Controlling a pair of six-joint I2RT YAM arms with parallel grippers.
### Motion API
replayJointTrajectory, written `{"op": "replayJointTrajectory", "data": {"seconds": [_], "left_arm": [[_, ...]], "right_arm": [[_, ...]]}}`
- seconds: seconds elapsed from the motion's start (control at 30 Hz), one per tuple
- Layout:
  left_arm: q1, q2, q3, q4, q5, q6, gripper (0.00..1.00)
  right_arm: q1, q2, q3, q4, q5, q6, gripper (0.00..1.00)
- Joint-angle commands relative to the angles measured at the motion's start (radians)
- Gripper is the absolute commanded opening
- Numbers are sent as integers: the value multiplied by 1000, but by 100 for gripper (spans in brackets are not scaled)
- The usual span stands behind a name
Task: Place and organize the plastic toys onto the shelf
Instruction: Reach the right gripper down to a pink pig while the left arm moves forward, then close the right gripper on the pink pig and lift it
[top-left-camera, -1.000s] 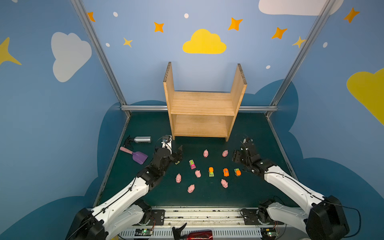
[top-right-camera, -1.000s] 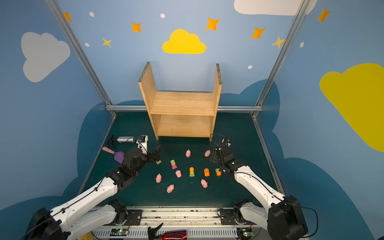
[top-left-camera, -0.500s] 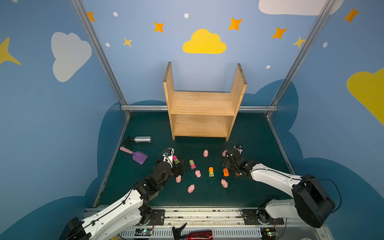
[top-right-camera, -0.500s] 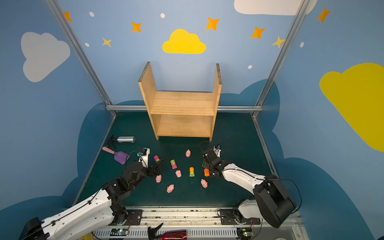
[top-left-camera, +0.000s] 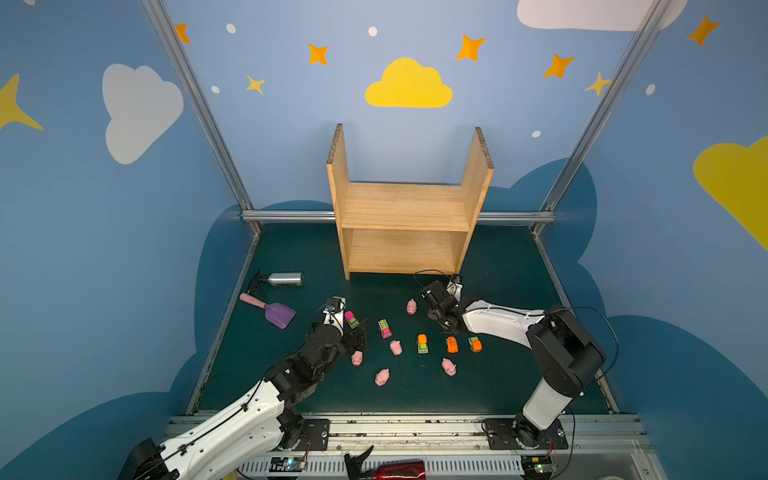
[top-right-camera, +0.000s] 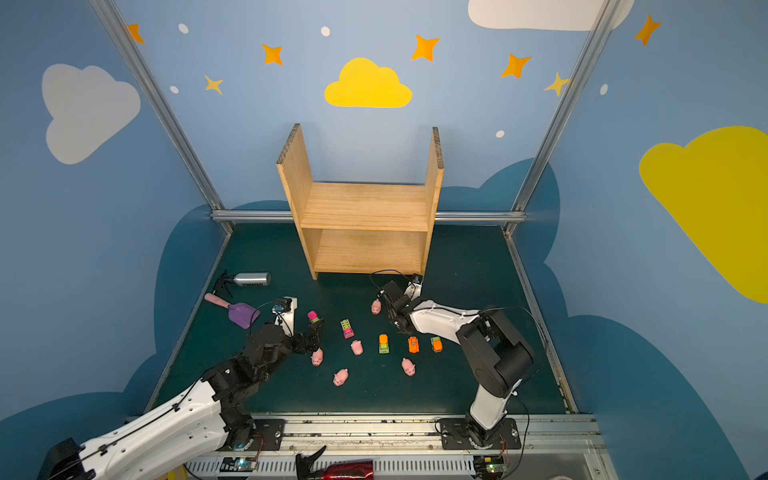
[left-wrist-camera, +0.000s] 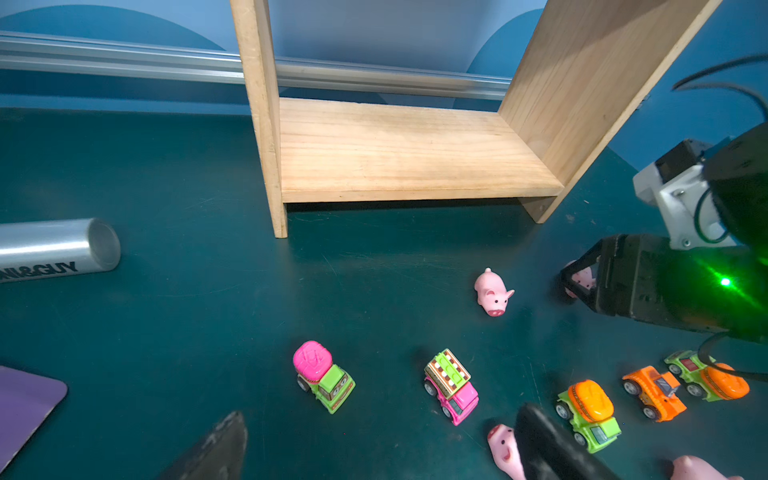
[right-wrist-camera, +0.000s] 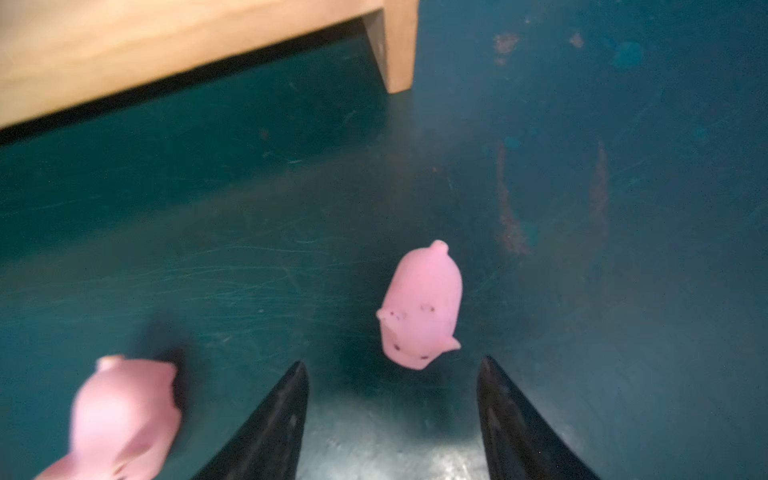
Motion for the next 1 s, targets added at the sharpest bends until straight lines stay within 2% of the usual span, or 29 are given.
{"op": "replayJointTrajectory", "data": {"seconds": [0.0,0.3,0.67,0.97], "left_arm": [[-4,-11,5,-10,-25,14,100],[-3,21,8,1,-29,17,100],[-4,30,2,11,-46,20,100],[-3,56,6,17,-48,20,100]], "right_arm": [[7,12,23,-84,64,41,64],[-27,49,26,-34,30,-4,63],[-66,87,17,59,-1,-50,50],[-87,107,17,84,-34,-69,44]]}}
